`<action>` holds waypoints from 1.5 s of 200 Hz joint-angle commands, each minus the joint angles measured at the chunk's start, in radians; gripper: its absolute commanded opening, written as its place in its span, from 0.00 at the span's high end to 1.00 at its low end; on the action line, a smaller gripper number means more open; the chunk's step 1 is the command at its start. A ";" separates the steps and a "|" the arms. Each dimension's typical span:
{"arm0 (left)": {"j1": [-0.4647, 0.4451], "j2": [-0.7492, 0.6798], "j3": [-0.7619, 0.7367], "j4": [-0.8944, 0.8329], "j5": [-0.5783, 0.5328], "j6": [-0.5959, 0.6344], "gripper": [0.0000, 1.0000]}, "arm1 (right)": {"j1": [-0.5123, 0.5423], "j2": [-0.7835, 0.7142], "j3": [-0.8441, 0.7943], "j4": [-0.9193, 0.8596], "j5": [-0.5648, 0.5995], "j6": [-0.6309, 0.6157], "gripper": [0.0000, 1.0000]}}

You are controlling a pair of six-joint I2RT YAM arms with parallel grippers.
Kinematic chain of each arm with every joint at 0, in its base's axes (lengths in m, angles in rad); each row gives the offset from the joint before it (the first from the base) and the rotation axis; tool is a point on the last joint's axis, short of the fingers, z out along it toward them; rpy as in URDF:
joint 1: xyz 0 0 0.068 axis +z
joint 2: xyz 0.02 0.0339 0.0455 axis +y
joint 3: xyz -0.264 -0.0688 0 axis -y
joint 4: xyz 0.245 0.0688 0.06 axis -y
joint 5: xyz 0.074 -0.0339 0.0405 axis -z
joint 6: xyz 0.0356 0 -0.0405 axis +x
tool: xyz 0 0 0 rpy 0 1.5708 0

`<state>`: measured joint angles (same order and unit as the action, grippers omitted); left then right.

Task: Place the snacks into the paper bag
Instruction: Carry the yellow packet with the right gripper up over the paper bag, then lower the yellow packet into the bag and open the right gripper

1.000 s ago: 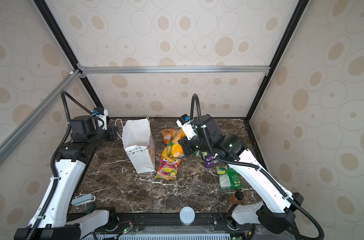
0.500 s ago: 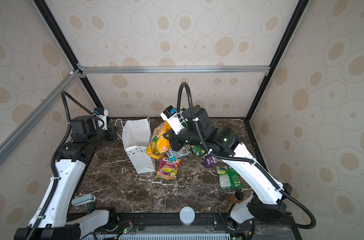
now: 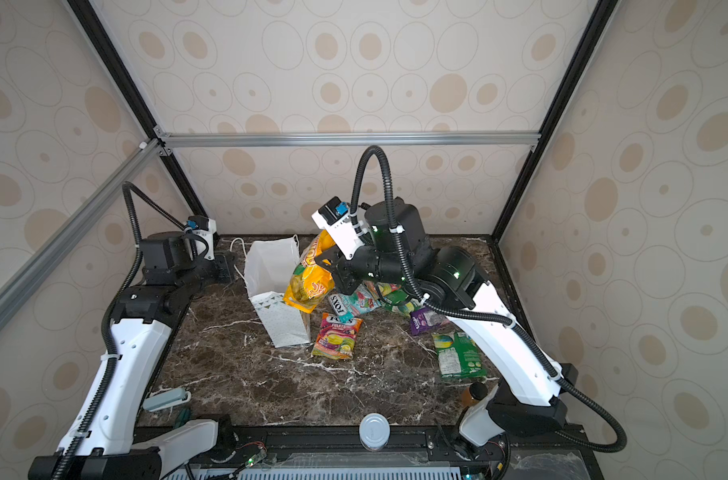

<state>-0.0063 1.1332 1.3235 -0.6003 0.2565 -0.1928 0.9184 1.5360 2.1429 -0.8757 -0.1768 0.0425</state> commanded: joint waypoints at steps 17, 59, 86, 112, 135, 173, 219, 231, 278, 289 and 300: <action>0.006 -0.016 -0.003 0.007 0.013 0.021 1.00 | 0.032 0.055 0.123 0.084 -0.029 -0.039 1.00; 0.006 -0.018 -0.007 0.009 0.025 0.016 1.00 | 0.055 0.141 0.256 0.081 -0.072 -0.072 1.00; 0.006 -0.021 -0.007 0.008 0.020 0.019 1.00 | 0.057 0.197 0.321 0.076 -0.096 -0.109 1.00; 0.006 -0.017 -0.007 0.009 0.023 0.023 1.00 | 0.056 0.250 0.359 0.078 -0.107 -0.155 1.00; 0.006 -0.018 -0.015 0.016 0.027 0.024 1.00 | 0.057 0.309 0.423 0.055 -0.095 -0.185 1.00; 0.006 -0.016 -0.008 0.007 0.020 0.037 1.00 | 0.042 0.364 0.447 0.076 -0.090 -0.207 1.00; 0.006 -0.027 -0.021 0.007 0.013 0.039 1.00 | 0.030 0.419 0.491 0.092 -0.116 -0.220 1.00; 0.006 -0.027 -0.026 0.008 0.010 0.041 1.00 | 0.029 0.427 0.495 0.103 -0.127 -0.227 1.00; 0.006 -0.030 -0.032 0.011 0.011 0.043 1.00 | -0.025 0.475 0.526 0.135 -0.146 -0.207 1.00; 0.006 -0.029 -0.035 0.015 0.013 0.044 1.00 | -0.034 0.490 0.536 0.132 -0.137 -0.208 1.00; 0.006 -0.026 -0.033 0.015 0.015 0.044 1.00 | -0.038 0.501 0.540 0.132 -0.128 -0.213 1.00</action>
<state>-0.0063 1.1198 1.2934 -0.5903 0.2646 -0.1776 0.8993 2.0201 2.6339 -0.8589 -0.3035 -0.1547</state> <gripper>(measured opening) 0.047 0.048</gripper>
